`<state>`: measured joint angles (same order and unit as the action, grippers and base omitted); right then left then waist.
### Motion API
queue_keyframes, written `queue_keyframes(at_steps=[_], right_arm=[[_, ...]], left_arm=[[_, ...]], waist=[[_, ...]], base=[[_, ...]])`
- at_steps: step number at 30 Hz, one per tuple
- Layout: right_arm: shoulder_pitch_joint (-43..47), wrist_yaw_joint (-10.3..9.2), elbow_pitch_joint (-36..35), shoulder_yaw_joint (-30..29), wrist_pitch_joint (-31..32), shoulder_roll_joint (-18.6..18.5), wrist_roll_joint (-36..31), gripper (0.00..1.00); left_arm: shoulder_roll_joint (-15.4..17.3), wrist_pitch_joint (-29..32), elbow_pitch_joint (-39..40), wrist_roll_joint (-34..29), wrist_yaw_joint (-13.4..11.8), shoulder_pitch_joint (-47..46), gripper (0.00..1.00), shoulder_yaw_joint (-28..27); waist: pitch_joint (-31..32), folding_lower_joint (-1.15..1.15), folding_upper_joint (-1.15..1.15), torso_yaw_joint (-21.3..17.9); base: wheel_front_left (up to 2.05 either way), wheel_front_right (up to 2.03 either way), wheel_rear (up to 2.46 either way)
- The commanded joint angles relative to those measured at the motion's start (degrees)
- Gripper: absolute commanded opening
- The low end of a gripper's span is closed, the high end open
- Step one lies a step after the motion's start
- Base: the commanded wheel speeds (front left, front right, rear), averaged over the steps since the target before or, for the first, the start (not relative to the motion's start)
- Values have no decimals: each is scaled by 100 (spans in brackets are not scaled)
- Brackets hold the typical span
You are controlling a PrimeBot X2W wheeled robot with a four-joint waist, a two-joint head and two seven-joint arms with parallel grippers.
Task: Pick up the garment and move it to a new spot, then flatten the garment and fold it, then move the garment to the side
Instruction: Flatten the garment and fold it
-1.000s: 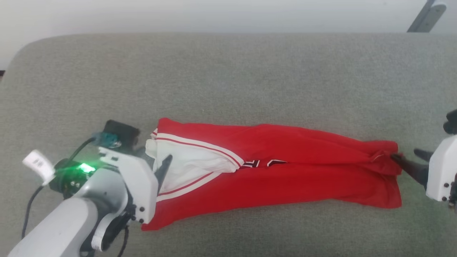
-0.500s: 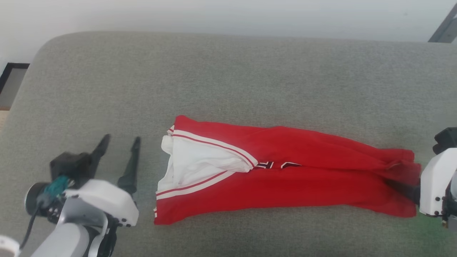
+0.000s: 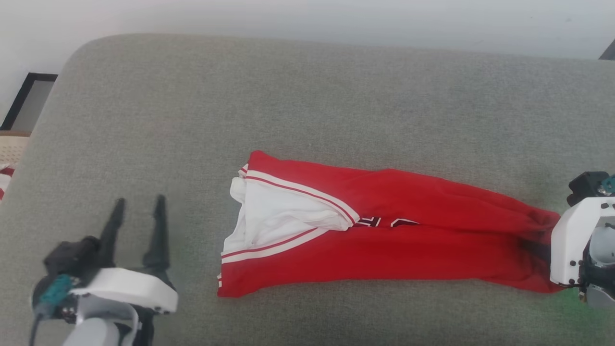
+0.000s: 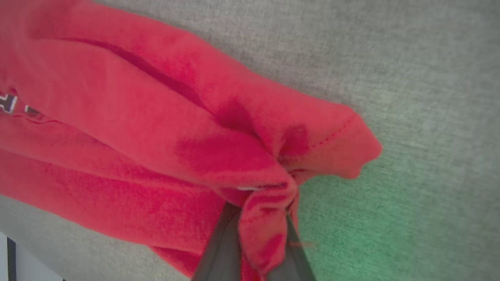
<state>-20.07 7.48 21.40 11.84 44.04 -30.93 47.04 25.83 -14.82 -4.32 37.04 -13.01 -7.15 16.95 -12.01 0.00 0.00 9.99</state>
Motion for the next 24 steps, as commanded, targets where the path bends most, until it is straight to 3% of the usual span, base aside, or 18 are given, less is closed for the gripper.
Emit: queue_keyframes(at_steps=[1, 13, 24], right_arm=[[5, 2, 136, 146, -82, 85, 75, 0], [-224, -4, 386, -86, -448, -580, 458, 0], [-366, -3, 1137, -587, -824, -1110, 309, 0]], left_arm=[[-122, -47, -3, -155, 112, 50, 100, -240], [-865, -40, -69, -1081, 1005, 413, 100, -1526], [-1370, -41, -155, -1566, 1497, 467, 100, -2169]], waist=[[-10, 0, 0, 11], [44, 0, 0, -164], [62, 0, 0, -351]], base=[[0, 0, 0], [0, 0, 0], [0, 0, 0]])
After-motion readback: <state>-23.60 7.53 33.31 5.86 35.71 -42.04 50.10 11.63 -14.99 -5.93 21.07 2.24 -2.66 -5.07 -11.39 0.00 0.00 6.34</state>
